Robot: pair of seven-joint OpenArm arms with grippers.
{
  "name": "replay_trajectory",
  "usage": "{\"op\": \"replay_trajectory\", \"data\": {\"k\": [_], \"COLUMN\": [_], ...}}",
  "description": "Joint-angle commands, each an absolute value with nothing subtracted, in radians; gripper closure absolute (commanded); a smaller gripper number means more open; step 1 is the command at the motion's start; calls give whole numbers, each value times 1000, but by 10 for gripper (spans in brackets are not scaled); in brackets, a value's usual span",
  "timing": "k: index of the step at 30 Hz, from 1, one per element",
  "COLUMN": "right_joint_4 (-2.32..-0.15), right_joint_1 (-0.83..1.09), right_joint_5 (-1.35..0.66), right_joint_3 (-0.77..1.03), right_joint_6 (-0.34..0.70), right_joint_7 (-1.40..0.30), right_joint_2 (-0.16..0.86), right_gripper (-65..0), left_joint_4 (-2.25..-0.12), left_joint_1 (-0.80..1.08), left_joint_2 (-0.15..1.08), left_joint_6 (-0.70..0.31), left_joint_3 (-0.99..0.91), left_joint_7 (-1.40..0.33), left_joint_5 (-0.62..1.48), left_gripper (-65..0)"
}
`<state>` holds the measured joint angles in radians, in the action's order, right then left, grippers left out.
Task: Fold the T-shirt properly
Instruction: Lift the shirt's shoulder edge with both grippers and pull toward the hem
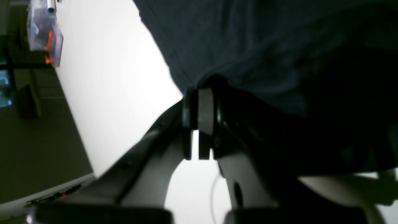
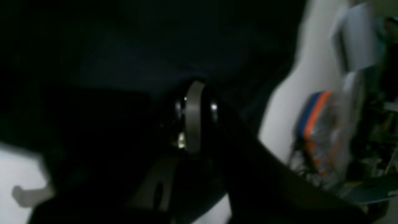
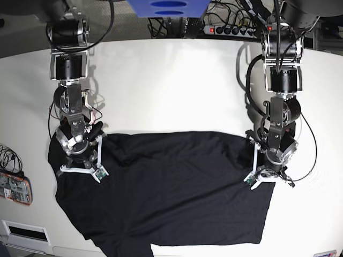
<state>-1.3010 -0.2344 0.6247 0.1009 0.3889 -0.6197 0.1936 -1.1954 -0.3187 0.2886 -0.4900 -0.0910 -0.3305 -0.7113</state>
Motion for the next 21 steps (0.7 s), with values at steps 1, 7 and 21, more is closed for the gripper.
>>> {"op": "replay_trajectory", "data": {"k": [1, 7, 21], "right_joint_4": [-1305, -1313, -1386], "right_joint_1": [-242, -243, -243], "right_joint_5": [627, 627, 630], "right_joint_3": [105, 105, 226], "right_joint_6": [384, 384, 384], "right_joint_7": [-616, -619, -621], "right_joint_2": [202, 202, 203], "right_gripper": [0, 0, 0], "left_joint_4": [-1216, -1218, -1394], "left_joint_1": [-348, -344, -249], "left_joint_2": [295, 302, 309], "left_joint_6": [-473, -472, -472], "left_joint_3": [-88, -88, -191], "left_joint_7": [-320, -320, -320], "left_joint_5": [-713, -713, -713], "left_gripper": [0, 0, 0]}}
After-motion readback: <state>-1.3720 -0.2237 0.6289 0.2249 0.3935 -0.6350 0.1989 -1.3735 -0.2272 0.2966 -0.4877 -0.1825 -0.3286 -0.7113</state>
